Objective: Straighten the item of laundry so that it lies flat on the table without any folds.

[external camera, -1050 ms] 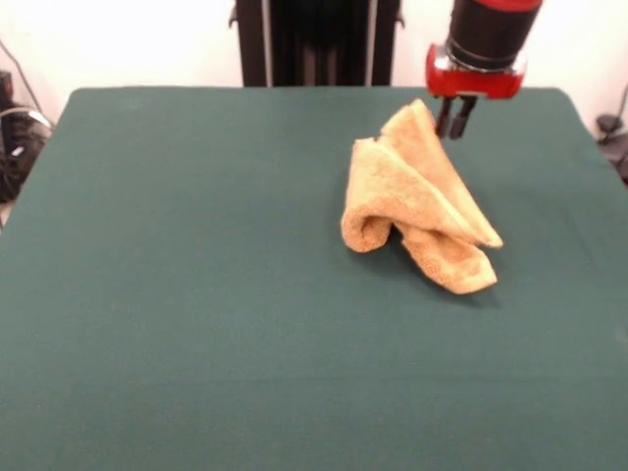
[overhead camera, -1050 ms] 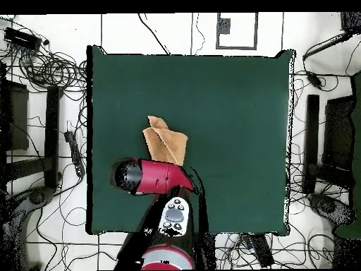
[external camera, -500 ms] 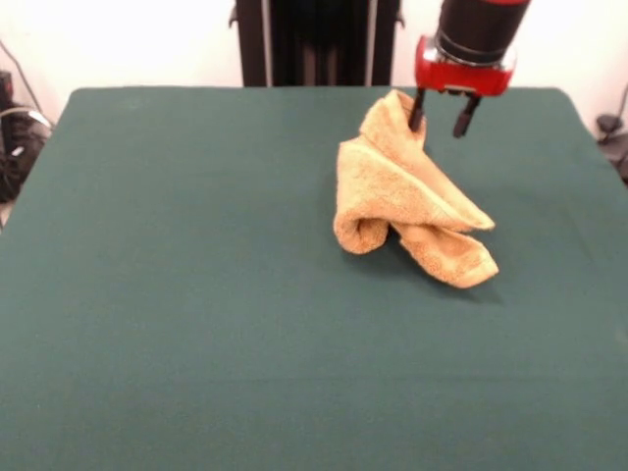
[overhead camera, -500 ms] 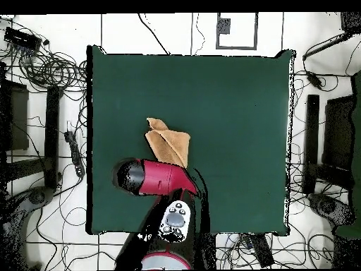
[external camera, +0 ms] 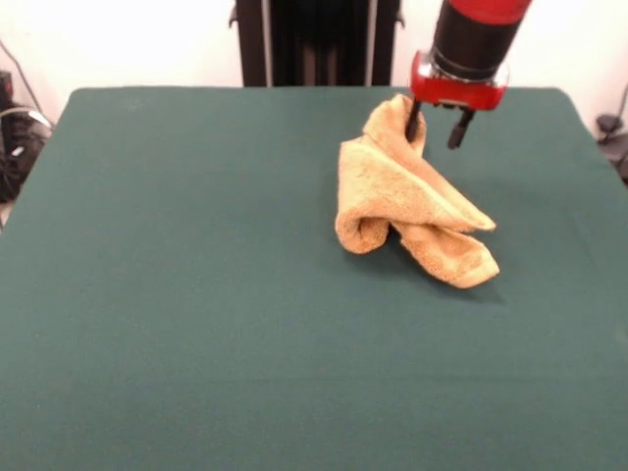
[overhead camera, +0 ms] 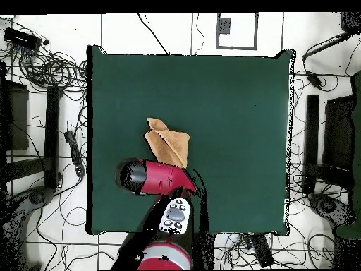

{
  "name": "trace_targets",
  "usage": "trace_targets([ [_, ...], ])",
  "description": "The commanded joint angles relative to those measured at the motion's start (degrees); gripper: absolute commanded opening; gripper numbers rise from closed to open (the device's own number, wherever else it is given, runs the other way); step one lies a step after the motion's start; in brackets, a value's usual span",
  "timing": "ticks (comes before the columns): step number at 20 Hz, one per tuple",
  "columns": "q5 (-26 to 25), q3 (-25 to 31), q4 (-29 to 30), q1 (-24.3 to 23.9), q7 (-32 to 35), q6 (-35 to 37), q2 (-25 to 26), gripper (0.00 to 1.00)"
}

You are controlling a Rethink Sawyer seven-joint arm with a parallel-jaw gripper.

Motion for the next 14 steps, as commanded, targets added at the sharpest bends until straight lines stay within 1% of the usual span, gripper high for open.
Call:
trace_targets([
  [1, 3.1, 2.5, 0.1, 0.9, 15.1, -3.1, 3.2, 1.00],
  [4, 2.9, 1.8, -0.5, 1.4, 14.9, -2.1, 2.9, 1.00],
  [7, 3.1, 1.3, -1.4, 2.0, 15.1, 0.3, 2.1, 1.00],
  [9, 2.5, 0.1, -2.9, 2.6, 14.7, 3.5, 0.7, 1.00],
  [12, 2.3, -0.3, -5.1, 1.8, 13.6, 8.9, -1.8, 1.00],
  [14, 1.9, -1.1, -7.1, 1.6, 13.0, 10.9, -2.6, 1.00],
])
